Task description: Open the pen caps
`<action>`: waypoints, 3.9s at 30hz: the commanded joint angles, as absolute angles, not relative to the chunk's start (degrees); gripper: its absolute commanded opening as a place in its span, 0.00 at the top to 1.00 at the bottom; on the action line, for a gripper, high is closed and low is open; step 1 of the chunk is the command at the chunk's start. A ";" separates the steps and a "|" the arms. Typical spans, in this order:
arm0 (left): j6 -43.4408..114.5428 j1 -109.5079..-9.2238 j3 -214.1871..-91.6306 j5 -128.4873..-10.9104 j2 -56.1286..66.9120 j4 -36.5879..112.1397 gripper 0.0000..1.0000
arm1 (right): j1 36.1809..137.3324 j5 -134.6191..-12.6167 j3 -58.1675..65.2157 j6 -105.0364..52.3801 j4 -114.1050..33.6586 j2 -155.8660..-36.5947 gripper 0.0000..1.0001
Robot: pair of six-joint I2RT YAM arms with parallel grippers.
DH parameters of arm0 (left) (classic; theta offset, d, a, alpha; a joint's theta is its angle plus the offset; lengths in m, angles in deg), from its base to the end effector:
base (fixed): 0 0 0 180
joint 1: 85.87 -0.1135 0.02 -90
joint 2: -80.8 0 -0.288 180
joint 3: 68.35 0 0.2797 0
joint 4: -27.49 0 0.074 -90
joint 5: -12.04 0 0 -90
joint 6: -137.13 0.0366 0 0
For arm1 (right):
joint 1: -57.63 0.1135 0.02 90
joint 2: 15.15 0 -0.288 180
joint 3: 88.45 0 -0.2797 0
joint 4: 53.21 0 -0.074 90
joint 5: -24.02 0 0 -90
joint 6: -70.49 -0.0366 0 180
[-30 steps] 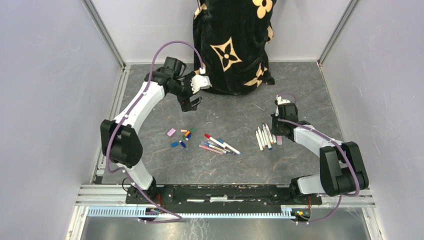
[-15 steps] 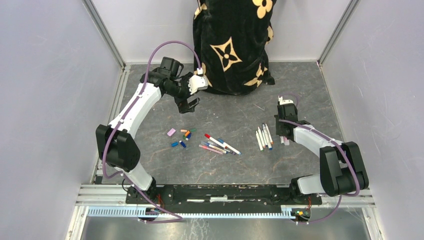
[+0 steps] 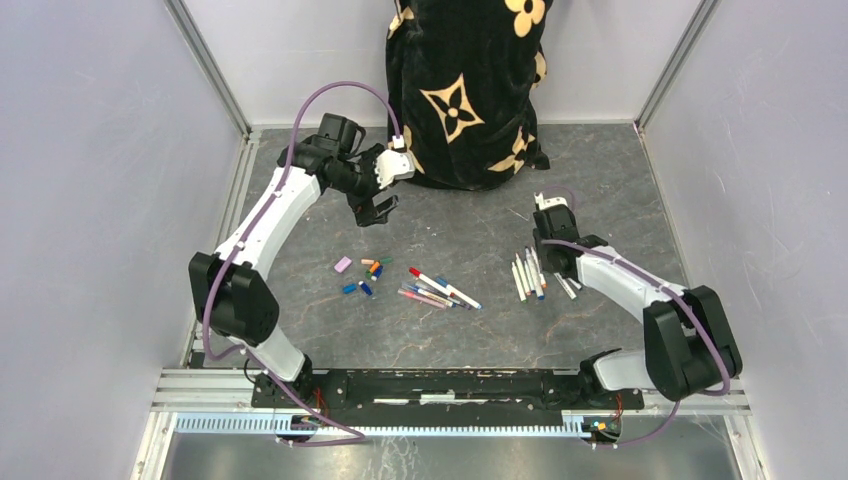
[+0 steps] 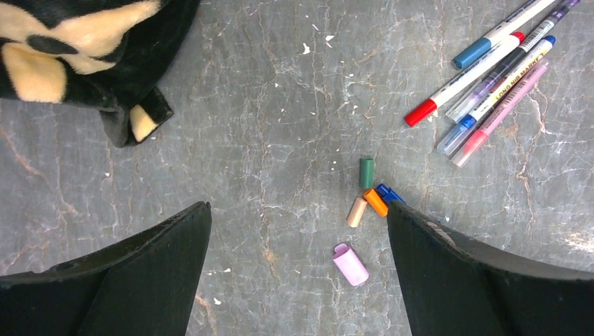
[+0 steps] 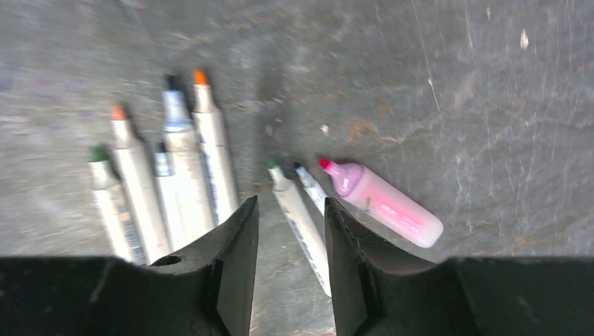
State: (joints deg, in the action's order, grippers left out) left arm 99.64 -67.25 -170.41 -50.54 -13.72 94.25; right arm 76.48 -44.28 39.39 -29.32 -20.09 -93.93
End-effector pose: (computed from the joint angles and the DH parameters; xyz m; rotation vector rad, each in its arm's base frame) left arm 0.3495 -0.1355 0.3458 1.5716 1.9128 -0.3783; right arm 0.2584 0.0739 0.1774 -0.0685 2.5275 -0.2999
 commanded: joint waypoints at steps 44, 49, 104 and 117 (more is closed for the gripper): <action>93.53 -70.57 -169.38 -49.14 -1.20 94.73 0.00 | 103.83 -67.82 31.83 -27.78 -30.08 -104.71 0.66; 94.26 -70.59 -169.04 -49.71 -1.74 95.46 0.00 | 103.88 -67.46 32.09 -27.83 -29.77 -105.69 0.63; 121.77 -60.59 -146.67 -35.14 1.31 96.49 0.00 | 98.21 -105.44 15.20 -22.24 -15.85 -109.91 1.00; 125.30 -55.45 -145.35 -40.11 -0.62 93.35 0.19 | 98.08 -120.51 14.29 -29.68 -24.61 -113.35 1.00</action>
